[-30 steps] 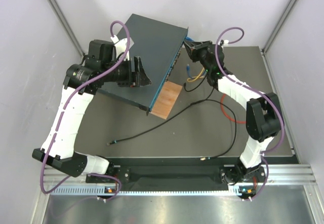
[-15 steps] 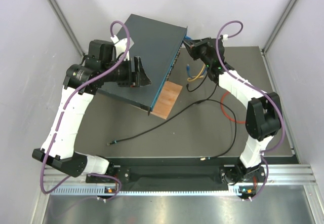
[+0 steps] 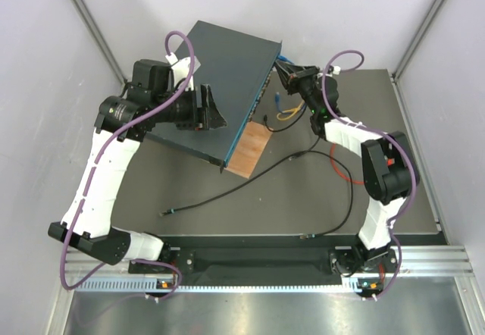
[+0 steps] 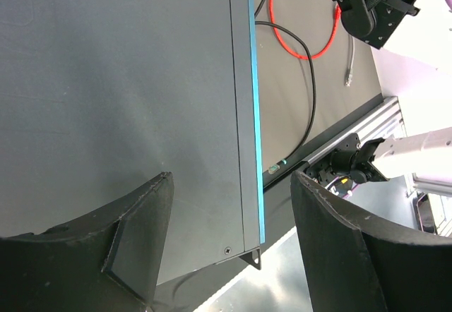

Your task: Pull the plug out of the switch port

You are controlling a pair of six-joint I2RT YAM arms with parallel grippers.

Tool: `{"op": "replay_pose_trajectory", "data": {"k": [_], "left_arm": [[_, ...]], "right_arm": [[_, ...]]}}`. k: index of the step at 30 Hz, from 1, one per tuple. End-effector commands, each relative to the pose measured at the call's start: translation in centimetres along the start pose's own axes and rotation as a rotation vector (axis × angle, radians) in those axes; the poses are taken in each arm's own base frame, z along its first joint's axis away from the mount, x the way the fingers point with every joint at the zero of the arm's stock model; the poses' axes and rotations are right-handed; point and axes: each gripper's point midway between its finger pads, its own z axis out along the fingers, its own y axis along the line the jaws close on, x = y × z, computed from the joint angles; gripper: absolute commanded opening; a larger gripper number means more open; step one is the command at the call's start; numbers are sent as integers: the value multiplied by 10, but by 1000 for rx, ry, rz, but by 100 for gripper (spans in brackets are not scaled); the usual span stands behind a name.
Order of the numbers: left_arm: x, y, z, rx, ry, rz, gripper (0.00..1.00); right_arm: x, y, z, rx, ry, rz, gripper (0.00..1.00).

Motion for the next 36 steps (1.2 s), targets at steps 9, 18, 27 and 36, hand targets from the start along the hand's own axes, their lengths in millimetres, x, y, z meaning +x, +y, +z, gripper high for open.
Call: {"op": "replay_pose_trajectory", "data": {"k": [9,18,27,36], "left_arm": [[-3,-4,-9,15,-35,23,72],[-3,-4,-9,12,-40,24,72],[-3,-4,-8,13,-39,23,72],[-2,-4,-10,14,-40,26,72]], "right_arm": [[-14,31,-14,211,-116,-398,0],[-18,26,-14,326,-136,-464,0],[-5,32,-2,413,-56,-619,0],[-16,45,-11,202,-86,-518,0]]}}
